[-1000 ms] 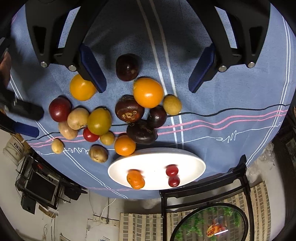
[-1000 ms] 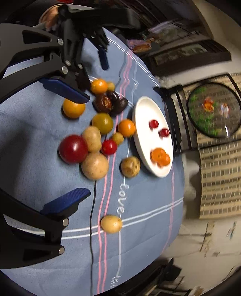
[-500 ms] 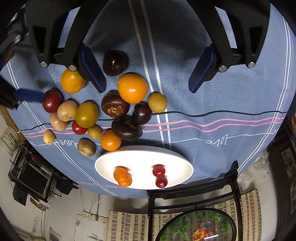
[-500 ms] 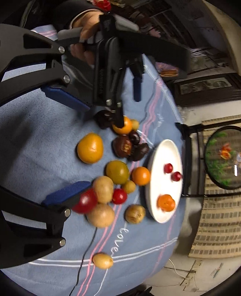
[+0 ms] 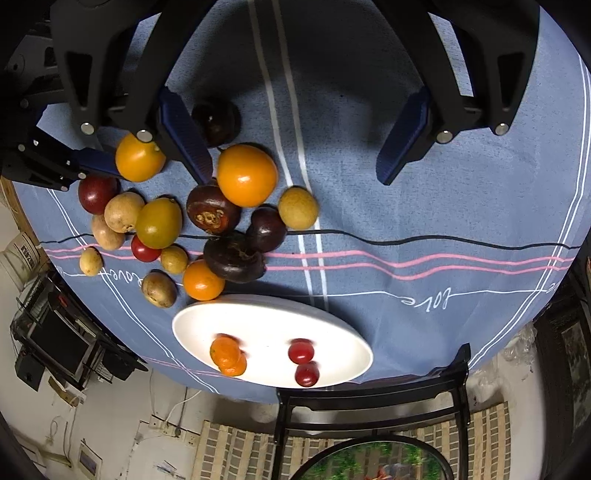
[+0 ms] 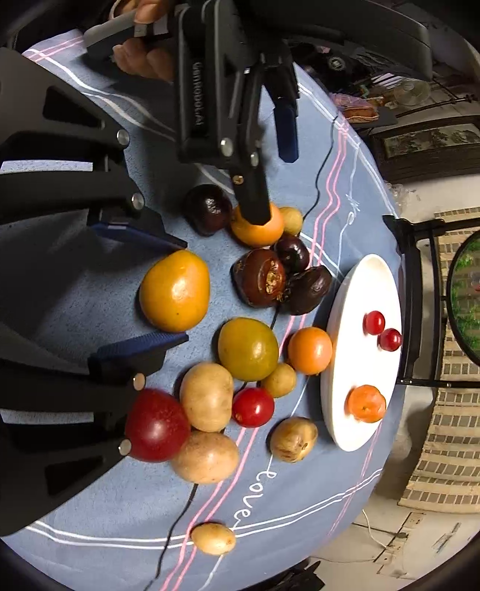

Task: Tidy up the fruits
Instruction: 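Grasp the orange fruit with the left tool while the right tool grasps the yellow fruit, then place both fruits on the white plate and release them, then grasp the dark purple fruit with the left tool while the right tool grasps the red plum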

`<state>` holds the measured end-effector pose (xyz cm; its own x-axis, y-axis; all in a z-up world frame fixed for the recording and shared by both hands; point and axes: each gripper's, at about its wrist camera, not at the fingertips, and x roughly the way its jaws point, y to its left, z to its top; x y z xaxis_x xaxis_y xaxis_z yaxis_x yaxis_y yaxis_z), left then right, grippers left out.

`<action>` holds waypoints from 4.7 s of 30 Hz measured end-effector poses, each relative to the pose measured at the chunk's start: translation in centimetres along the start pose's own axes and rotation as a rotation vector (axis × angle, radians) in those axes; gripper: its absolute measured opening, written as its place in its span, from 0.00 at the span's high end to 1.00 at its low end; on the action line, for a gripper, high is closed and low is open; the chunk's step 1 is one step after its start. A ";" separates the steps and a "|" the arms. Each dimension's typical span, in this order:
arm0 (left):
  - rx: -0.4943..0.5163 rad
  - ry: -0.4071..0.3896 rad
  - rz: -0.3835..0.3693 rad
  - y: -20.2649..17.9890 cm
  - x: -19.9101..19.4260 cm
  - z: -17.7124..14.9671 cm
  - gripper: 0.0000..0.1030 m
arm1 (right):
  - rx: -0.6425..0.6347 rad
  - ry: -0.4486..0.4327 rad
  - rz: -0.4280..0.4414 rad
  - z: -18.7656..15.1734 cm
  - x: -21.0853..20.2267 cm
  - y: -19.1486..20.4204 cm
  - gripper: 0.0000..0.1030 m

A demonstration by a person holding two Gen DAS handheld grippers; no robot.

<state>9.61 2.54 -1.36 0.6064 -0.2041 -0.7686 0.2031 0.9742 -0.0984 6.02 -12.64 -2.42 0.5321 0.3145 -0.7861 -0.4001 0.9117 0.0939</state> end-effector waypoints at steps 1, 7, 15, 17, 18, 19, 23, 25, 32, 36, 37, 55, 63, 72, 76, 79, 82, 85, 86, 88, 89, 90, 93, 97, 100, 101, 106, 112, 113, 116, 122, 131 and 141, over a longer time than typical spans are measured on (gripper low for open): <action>0.005 0.000 -0.004 -0.1 0.1 0.0 0.11 | 0.013 -0.005 0.018 -0.2 -0.1 -0.3 0.57; 0.014 -0.004 -0.025 -0.7 0.6 -0.2 0.12 | 0.023 -0.012 0.077 -0.3 -1.0 -1.0 0.57; -0.039 0.046 -0.053 0.3 1.6 -0.1 0.25 | 0.025 -0.017 0.091 -0.5 -1.4 -1.1 0.57; -0.066 0.062 -0.058 0.8 1.5 -0.1 0.25 | 0.023 -0.024 0.091 -0.4 -1.5 -1.2 0.57; -0.068 0.066 -0.040 0.8 1.4 -0.2 0.23 | 0.025 -0.025 0.091 -0.4 -1.5 -1.2 0.57; -0.062 0.064 -0.019 0.8 1.2 -0.2 0.23 | 0.026 -0.026 0.090 -0.5 -1.5 -1.2 0.57; -0.042 0.056 0.068 0.6 0.7 -0.3 0.16 | 0.023 -0.020 0.089 -0.5 -1.3 -1.2 0.57; -0.043 0.056 0.078 0.7 0.6 -0.4 0.15 | 0.016 -0.016 0.090 -0.4 -1.2 -1.1 0.57; -0.060 0.053 0.066 0.8 1.4 -0.2 0.17 | -0.002 -0.014 0.091 -0.5 -1.1 -0.7 0.57; -0.057 0.053 0.002 0.4 1.8 0.1 0.47 | -0.003 -0.022 0.092 -0.4 -1.3 -0.7 0.57; -0.056 0.052 -0.008 0.3 1.8 0.1 0.52 | -0.002 -0.023 0.092 -0.4 -1.3 -0.7 0.57; 0.013 -0.071 -0.044 -1.6 -2.6 0.7 0.64 | 0.059 -0.138 0.119 0.0 -3.7 -2.3 0.57; 0.049 -0.109 -0.027 -1.5 -4.5 3.9 0.64 | 0.146 -0.246 0.106 1.3 -6.9 -3.9 0.57; 0.068 -0.126 0.011 -1.5 -2.2 9.8 0.64 | 0.094 -0.272 -0.024 7.8 -7.2 -6.0 0.57; 0.015 -0.070 0.019 -0.4 1.7 12.8 0.64 | 0.103 -0.226 0.010 11.3 -4.3 -7.0 0.57; -0.008 -0.010 0.015 0.3 4.5 14.1 0.64 | 0.101 -0.167 0.002 12.9 -1.5 -7.7 0.57; -0.011 0.017 0.030 0.7 6.7 14.8 0.64 | 0.081 -0.097 -0.021 13.9 1.6 -7.9 0.57; -0.017 0.040 0.037 1.1 8.5 15.2 0.63 | 0.066 -0.047 -0.046 14.3 4.0 -7.9 0.57; -0.018 0.050 0.046 1.2 9.1 15.2 0.63 | 0.066 -0.030 -0.054 14.5 4.9 -8.0 0.57; -0.017 0.058 0.064 1.3 9.7 15.1 0.63 | 0.075 -0.009 -0.080 14.7 6.1 -8.2 0.56; -0.018 0.059 0.076 1.4 9.9 15.0 0.59 | 0.079 0.003 -0.090 14.7 6.5 -8.2 0.56; -0.012 0.049 0.097 1.5 9.8 15.0 0.53 | 0.080 0.011 -0.103 14.8 6.8 -8.3 0.54; 0.013 -0.002 0.135 1.1 8.6 14.8 0.48 | 0.084 -0.037 -0.117 14.7 5.9 -8.5 0.40; 0.033 -0.041 0.131 0.5 6.4 14.3 0.33 | 0.127 -0.086 -0.090 13.9 3.3 -9.5 0.38; 0.050 -0.051 0.128 0.1 4.7 13.5 0.31 | 0.142 -0.112 -0.092 12.8 1.1 -9.8 0.37; 0.047 -0.055 0.122 0.0 4.0 13.2 0.30 | 0.149 -0.121 -0.091 12.2 0.2 -9.9 0.37; 0.004 -0.046 0.039 -0.5 1.5 9.8 0.25 | 0.171 -0.143 -0.111 9.4 -3.1 -10.4 0.37; 0.068 -0.058 0.061 -1.6 -0.9 6.4 0.21 | 0.231 -0.176 -0.095 6.0 -6.0 -10.4 0.36; 0.069 -0.062 0.058 -1.6 -1.2 6.0 0.21 | 0.239 -0.186 -0.091 5.4 -6.3 -10.2 0.35; 0.074 -0.080 0.060 -1.7 -2.1 4.9 0.20 | 0.260 -0.207 -0.073 3.8 -6.7 -9.5 0.33; 0.097 -0.091 0.057 -1.8 -1.2 2.1 0.18 | 0.156 -0.266 -0.113 0.7 -6.2 -5.7 0.34; 0.040 -0.022 -0.015 -1.0 -0.6 1.4 0.16 | 0.262 -0.270 -0.146 -0.3 -6.0 -8.0 0.34; 0.032 0.084 0.002 -1.8 1.0 -0.3 0.18 | 0.258 -0.236 -0.103 -0.4 -5.9 -7.5 0.34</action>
<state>9.61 0.66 -2.19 0.5400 -0.1924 -0.8194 0.2277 0.9706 -0.0779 5.58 -21.49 1.31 0.7291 0.2427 -0.6399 -0.1502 0.9690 0.1964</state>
